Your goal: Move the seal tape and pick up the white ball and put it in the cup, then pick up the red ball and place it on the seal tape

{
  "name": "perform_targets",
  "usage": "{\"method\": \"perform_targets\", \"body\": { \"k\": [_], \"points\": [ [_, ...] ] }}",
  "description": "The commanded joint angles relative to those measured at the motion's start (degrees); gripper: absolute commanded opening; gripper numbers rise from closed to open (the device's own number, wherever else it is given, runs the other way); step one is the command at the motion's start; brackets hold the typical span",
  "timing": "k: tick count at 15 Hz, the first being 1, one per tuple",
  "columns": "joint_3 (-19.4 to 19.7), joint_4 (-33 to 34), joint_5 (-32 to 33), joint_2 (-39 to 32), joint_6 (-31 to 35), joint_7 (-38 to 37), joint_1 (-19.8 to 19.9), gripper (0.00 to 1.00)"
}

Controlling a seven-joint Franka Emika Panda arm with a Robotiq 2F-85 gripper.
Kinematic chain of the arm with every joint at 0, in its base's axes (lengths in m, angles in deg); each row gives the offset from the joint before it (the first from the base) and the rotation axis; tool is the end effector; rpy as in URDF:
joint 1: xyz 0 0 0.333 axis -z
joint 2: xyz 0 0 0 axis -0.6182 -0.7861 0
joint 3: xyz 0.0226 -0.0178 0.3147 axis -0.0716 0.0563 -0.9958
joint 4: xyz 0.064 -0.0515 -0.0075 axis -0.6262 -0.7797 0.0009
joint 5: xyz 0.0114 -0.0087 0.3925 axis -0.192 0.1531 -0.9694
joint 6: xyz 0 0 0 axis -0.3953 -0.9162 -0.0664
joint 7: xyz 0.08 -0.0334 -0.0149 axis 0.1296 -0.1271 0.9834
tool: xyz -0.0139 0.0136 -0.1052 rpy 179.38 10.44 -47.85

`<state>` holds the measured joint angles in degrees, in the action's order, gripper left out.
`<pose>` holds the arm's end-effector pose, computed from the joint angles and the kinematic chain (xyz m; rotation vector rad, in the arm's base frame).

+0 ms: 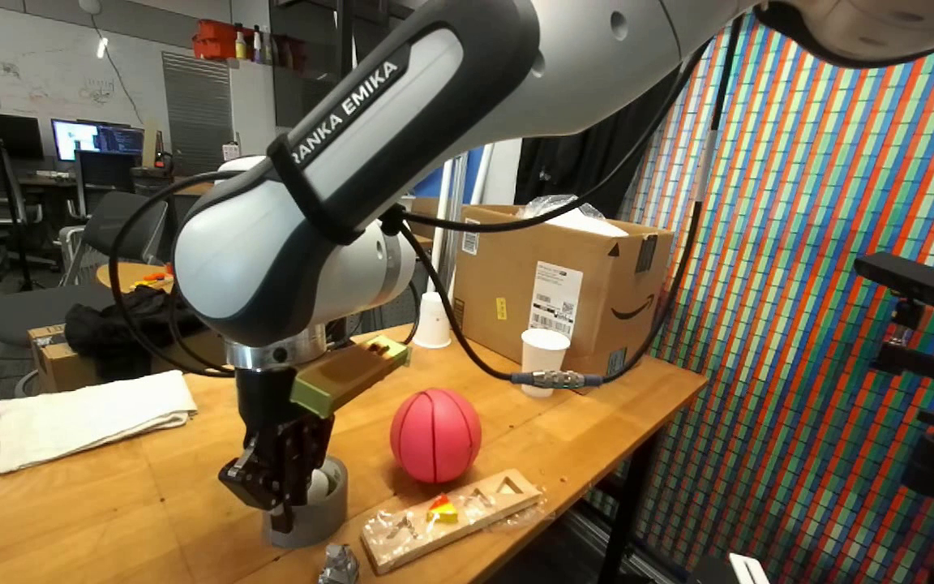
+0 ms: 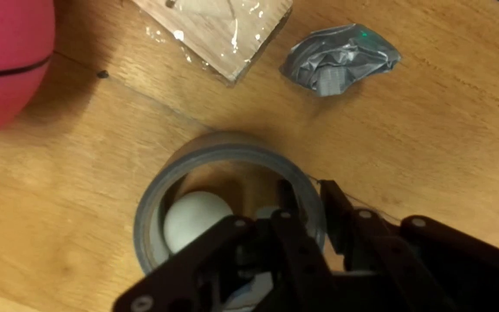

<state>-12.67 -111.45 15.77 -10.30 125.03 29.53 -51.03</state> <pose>0.5128 0.2368 0.2831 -2.9978 -0.7851 0.1928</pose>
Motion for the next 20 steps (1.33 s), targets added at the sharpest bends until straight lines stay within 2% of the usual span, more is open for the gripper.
{"method": "perform_targets", "body": {
  "k": [1,2,3,11,16,20],
  "points": [
    [0.1,-1.2,0.4,0.9,1.6,-0.9,0.0,0.01],
    [0.1,-1.2,0.3,1.1,1.6,-1.0,0.1,0.00],
    [0.1,-1.2,0.4,1.3,1.6,-1.1,0.2,0.04],
    [0.2,1.5,2.4,2.4,0.5,-1.4,-0.5,0.03],
    [-0.2,4.3,6.7,4.5,-0.7,-1.8,-1.7,0.03],
    [-2.0,5.7,11.4,6.4,-2.2,-1.5,-4.1,0.03]
  ]
}}
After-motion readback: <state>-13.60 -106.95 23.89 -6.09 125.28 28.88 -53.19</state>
